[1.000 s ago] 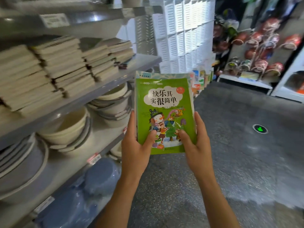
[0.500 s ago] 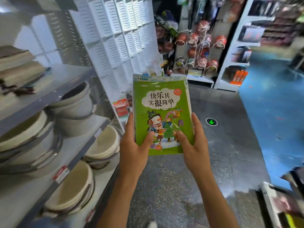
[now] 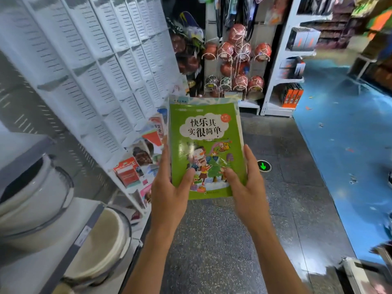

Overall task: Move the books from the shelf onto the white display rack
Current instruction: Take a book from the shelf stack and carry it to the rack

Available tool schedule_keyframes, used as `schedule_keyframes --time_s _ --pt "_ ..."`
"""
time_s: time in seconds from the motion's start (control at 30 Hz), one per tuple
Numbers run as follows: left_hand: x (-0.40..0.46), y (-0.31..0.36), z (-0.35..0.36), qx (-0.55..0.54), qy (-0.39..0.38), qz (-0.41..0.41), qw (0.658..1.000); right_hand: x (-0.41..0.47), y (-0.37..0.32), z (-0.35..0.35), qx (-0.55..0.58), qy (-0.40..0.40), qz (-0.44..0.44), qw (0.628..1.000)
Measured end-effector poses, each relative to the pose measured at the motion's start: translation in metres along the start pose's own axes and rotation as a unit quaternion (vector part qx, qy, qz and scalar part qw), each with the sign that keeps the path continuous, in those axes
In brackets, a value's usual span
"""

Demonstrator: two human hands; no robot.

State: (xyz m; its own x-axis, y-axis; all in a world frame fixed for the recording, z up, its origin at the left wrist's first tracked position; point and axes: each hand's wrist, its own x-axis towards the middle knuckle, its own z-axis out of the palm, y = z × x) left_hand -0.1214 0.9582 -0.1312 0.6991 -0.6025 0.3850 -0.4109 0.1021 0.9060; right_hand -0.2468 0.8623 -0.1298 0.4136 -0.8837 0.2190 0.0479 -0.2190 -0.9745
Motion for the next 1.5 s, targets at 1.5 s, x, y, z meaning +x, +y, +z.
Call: schedule_keyframes --time_s 1.5 --pt "0.594 -0.169 -0.095 0.171 0.429 0.046 0.885 0.618 0.025 0.452 0.209 -0.425 -0.104 0.875"
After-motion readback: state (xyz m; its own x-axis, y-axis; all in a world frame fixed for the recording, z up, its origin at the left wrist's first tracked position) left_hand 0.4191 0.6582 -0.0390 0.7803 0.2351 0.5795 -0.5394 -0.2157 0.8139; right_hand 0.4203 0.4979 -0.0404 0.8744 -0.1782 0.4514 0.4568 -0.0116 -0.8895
